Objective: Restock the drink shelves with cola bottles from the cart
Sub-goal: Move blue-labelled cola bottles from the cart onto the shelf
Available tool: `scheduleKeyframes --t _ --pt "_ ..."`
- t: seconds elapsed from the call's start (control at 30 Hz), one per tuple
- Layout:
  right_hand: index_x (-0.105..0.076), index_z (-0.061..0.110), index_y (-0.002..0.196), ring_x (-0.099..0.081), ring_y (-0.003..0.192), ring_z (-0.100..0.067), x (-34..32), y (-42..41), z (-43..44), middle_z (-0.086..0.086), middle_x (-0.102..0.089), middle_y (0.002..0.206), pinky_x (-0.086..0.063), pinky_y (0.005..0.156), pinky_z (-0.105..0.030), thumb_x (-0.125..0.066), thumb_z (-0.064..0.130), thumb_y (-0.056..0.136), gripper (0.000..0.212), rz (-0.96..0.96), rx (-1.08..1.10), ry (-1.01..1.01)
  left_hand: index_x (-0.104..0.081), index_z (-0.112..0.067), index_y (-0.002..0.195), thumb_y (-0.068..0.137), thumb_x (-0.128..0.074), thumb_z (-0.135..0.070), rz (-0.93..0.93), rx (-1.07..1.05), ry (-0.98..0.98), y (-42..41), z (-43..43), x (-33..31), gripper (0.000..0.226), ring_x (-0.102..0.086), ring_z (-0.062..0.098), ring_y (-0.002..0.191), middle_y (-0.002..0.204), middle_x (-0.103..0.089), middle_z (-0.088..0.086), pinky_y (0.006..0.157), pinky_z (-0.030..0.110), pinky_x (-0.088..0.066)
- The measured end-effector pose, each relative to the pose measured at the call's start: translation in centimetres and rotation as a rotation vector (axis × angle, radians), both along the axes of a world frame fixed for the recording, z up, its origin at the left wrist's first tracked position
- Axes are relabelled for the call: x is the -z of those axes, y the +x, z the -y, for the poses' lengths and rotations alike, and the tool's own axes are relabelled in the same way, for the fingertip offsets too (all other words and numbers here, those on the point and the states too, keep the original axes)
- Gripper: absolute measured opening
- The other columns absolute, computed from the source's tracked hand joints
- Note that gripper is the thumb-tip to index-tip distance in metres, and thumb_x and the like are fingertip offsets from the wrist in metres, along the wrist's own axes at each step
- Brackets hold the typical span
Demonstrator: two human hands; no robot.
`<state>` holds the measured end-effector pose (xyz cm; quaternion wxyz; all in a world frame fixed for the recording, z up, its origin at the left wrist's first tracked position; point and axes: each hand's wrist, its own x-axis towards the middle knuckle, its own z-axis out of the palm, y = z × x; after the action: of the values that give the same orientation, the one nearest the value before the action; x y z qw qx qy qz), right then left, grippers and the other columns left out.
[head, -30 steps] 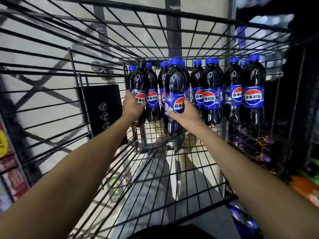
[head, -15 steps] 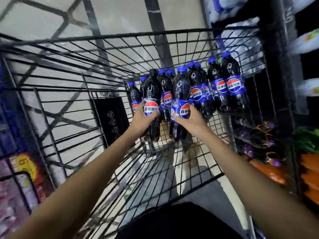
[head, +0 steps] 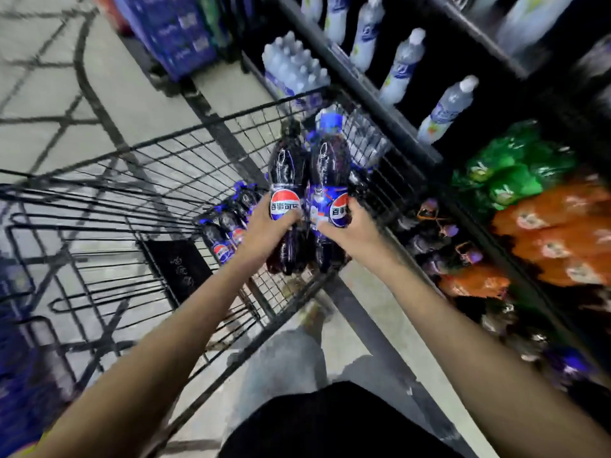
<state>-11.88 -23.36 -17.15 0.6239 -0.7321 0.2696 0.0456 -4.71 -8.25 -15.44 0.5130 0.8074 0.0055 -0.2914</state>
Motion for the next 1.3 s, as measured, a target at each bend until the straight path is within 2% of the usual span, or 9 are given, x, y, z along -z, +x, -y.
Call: scheduleKeyframes --t 0.17,0.33,0.5,0.63,0.77,0.83,0.93,1.13,1.3 --pt "-0.056 0.02 0.107 -0.057 0.071 0.018 -5.5 -9.7 2.3 0.014 -0.065 0.092 -0.042 0.068 -0.002 -0.071 0.008 0.082 0.032 0.127 0.176 -0.048 -0.052 -0.013 0.118 0.089 -0.066 -0.022 0.12 0.123 -0.098 -7.8 3.6 -4.5 0.033 -0.06 0.013 0.085 0.107 -0.063 0.009 0.076 0.018 -0.049" --pt "-0.057 0.017 0.112 -0.061 0.082 0.004 -9.5 -20.9 4.5 0.006 -0.066 0.099 -0.046 0.078 -0.011 -0.072 0.01 0.082 0.034 0.161 0.308 -0.123 -0.054 -0.011 0.115 0.091 -0.064 -0.021 0.003 0.265 -0.273 -16.6 7.5 -7.3 0.028 -0.063 0.01 0.087 0.097 -0.065 0.003 0.079 0.02 -0.052" --pt "-0.057 0.026 0.096 -0.056 0.07 0.018 -11.9 -31.0 6.4 0.022 -0.062 0.087 -0.039 0.062 -0.001 -0.069 0.014 0.084 0.021 0.181 0.48 -0.181 -0.061 -0.017 0.101 0.091 -0.062 -0.02 -0.156 0.445 -0.395 -24.7 11.2 -9.7 0.011 -0.07 0.009 0.073 0.082 -0.073 -0.004 0.062 0.02 -0.054" --pt "-0.058 0.026 0.106 -0.059 0.076 0.011 -12.8 -37.6 7.8 0.013 -0.066 0.096 -0.045 0.071 -0.012 -0.068 0.019 0.085 0.023 0.171 0.627 -0.155 -0.064 -0.011 0.105 0.093 -0.057 -0.015 -0.232 0.611 -0.434 -29.9 14.6 -11.2 0.015 -0.066 0.023 0.088 0.099 -0.07 0.011 0.085 0.034 -0.052" --pt "-0.059 0.028 0.1 -0.057 0.066 0.017 -13.4 -43.1 9.6 0.018 -0.065 0.09 -0.04 0.059 -0.001 -0.067 0.02 0.086 0.018 0.179 0.79 -0.162 -0.054 -0.001 0.127 0.089 -0.061 -0.016 -0.34 0.715 -0.43 -34.2 18.5 -12.1 0.041 -0.06 0.035 0.108 0.121 -0.063 0.022 0.101 0.047 -0.046" --pt "-0.06 0.027 0.099 -0.056 0.064 0.018 -13.7 -45.6 10.6 0.018 -0.065 0.087 -0.038 0.057 0.0 -0.066 0.02 0.086 0.016 0.174 0.861 -0.188 -0.046 -0.001 0.134 0.087 -0.063 -0.016 -0.362 0.774 -0.451 -36.4 20.5 -12.5 0.052 -0.06 0.032 0.106 0.122 -0.06 0.02 0.096 0.044 -0.049" --pt "-0.06 0.03 0.087 -0.056 0.063 0.018 -13.9 -49.3 12.2 0.023 -0.065 0.076 -0.038 0.056 0.0 -0.066 0.017 0.085 0.015 0.159 0.967 -0.219 -0.043 -0.005 0.131 0.093 -0.054 -0.007 -0.367 0.853 -0.487 -39.7 23.7 -13.0 0.04 -0.062 0.02 0.09 0.105 -0.063 0.011 0.08 0.032 -0.053" --pt "-0.06 0.03 0.087 -0.059 0.065 0.016 -14.0 -56.2 16.2 0.02 -0.068 0.079 -0.039 0.055 -0.001 -0.065 0.02 0.084 0.012 0.154 1.143 -0.216 -0.054 -0.006 0.121 0.094 -0.055 -0.013 -0.478 1.044 -0.482 -46.2 30.3 -13.8 0.028 -0.065 0.021 0.093 0.108 -0.067 0.012 0.082 0.031 -0.055" --pt "-0.059 0.029 0.09 -0.057 0.065 0.015 -14.3 -61.5 21.0 0.02 -0.066 0.08 -0.038 0.055 -0.002 -0.068 0.026 0.082 0.012 0.12 1.245 -0.265 -0.046 -0.001 0.133 0.093 -0.057 -0.015 -0.56 1.07 -0.433 -51.5 36.9 -13.9 0.043 -0.063 0.03 0.104 0.124 -0.062 0.02 0.091 0.042 -0.052"
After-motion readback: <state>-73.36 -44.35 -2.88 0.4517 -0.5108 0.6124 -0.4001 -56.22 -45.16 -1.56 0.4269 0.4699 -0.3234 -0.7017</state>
